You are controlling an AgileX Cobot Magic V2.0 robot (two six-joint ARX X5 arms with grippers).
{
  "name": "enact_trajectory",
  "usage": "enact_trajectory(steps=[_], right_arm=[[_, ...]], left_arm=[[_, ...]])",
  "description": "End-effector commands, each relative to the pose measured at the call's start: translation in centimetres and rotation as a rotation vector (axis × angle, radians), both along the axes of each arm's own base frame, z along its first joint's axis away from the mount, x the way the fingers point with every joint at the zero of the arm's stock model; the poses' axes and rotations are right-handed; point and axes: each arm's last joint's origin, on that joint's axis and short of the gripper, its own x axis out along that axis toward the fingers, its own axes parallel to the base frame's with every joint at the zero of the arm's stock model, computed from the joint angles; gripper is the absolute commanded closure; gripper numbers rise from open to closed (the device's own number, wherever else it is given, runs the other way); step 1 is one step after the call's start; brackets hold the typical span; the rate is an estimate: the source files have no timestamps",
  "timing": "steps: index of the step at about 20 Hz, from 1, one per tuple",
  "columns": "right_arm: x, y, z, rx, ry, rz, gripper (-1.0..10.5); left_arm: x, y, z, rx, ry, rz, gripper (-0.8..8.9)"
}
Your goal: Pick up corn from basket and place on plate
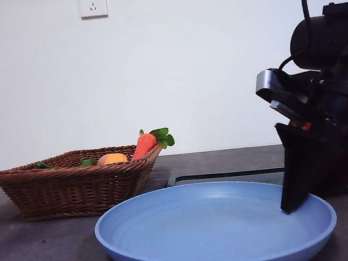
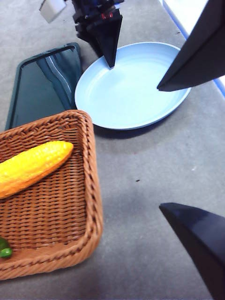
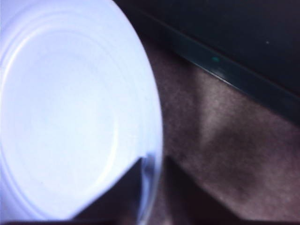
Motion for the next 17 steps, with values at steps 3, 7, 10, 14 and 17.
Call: enact_trajectory(steps=[3,7,10,14,17], right_arm=[[0.3,0.2,0.1,0.005,0.025,-0.029,9.4],[-0.5,-0.1,2.1,0.018,-0.007,-0.031,9.4],[-1.8,-0.7,4.6,0.022,-0.055,-0.038,9.4],[-4.2,-1.8,7.9,0.022,-0.142,-0.061,9.4],[-6.0,-3.0,10.1,0.048,-0.214,-0.112,9.4]], left_arm=[[0.9,-0.2,0.9,-0.036,-0.05,0.017,4.26],[2.6,-1.3,1.8,-0.021,-0.057,0.018,4.26],[4.9,-2.9,2.4,0.009,-0.055,0.01,4.26],[8.8,-5.8,2.6,0.116,-0.017,0.025,4.26],[12.4,-8.1,1.9,0.196,0.029,0.028,4.26]])
